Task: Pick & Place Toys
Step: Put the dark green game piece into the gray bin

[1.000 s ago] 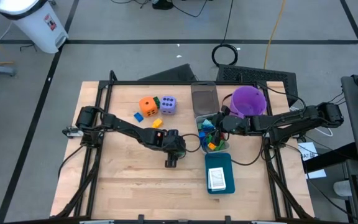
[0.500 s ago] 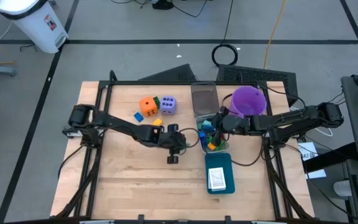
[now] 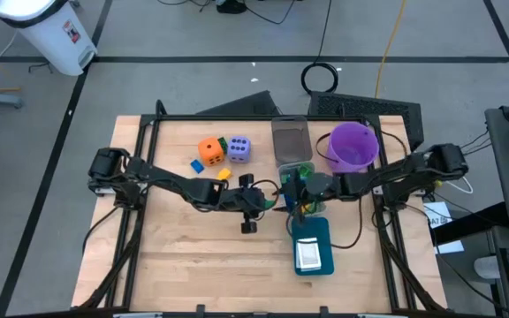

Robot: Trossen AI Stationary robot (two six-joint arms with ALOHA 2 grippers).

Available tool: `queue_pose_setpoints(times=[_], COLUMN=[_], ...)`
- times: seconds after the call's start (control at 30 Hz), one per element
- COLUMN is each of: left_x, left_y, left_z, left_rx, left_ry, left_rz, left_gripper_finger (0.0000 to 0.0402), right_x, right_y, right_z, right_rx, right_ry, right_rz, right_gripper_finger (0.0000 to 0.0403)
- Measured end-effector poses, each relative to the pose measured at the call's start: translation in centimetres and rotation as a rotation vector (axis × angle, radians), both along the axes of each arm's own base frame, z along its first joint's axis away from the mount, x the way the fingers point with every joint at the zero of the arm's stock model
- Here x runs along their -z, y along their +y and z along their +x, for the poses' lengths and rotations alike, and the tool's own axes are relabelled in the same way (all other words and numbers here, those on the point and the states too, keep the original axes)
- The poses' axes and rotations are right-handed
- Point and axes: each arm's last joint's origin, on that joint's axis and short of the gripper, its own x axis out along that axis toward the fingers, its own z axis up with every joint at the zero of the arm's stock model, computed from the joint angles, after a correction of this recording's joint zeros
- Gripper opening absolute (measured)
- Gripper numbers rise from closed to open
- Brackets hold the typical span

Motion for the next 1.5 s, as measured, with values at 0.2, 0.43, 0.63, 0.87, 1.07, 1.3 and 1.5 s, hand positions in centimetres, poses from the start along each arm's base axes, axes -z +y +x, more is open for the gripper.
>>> queue_pose_setpoints(times=[0.2, 0.43, 0.63, 0.87, 1.07, 1.3, 1.5], left_x=[0.0, -0.1, -0.2, -0.1, -0.4, -1.2, -3.0], left_y=[0.0, 0.0, 0.0, 0.0, 0.1, 0.0, -0.1], left_z=[0.0, 0.1, 0.2, 0.1, 0.4, 0.1, -0.7], left_rx=[0.000, -0.001, 0.002, 0.000, -0.004, 0.007, 0.003], left_ry=[-0.004, -0.020, -0.026, -0.021, -0.056, -0.078, -0.120], left_rz=[0.000, -0.002, -0.002, -0.005, -0.006, -0.018, -0.046], left_gripper_finger=[0.0113, 0.0106, 0.0123, 0.0116, 0.0149, 0.0184, 0.0200], right_x=[1.3, 1.4, 1.4, 1.1, -0.1, -2.0, -2.5], right_y=[0.1, 0.1, 0.0, -0.4, -0.7, -0.9, -1.3], right_z=[1.1, 1.4, 1.4, 1.1, 0.0, -2.0, -3.5], right_rx=[-0.048, -0.063, -0.069, -0.067, -0.064, -0.051, 0.087], right_ry=[-0.021, -0.048, -0.056, -0.037, -0.008, 0.031, 0.107], right_rz=[0.019, -0.029, -0.052, -0.065, -0.080, -0.070, -0.091], right_gripper_finger=[0.0212, 0.0194, 0.0118, 0.0050, 0.0043, 0.0042, 0.0041])
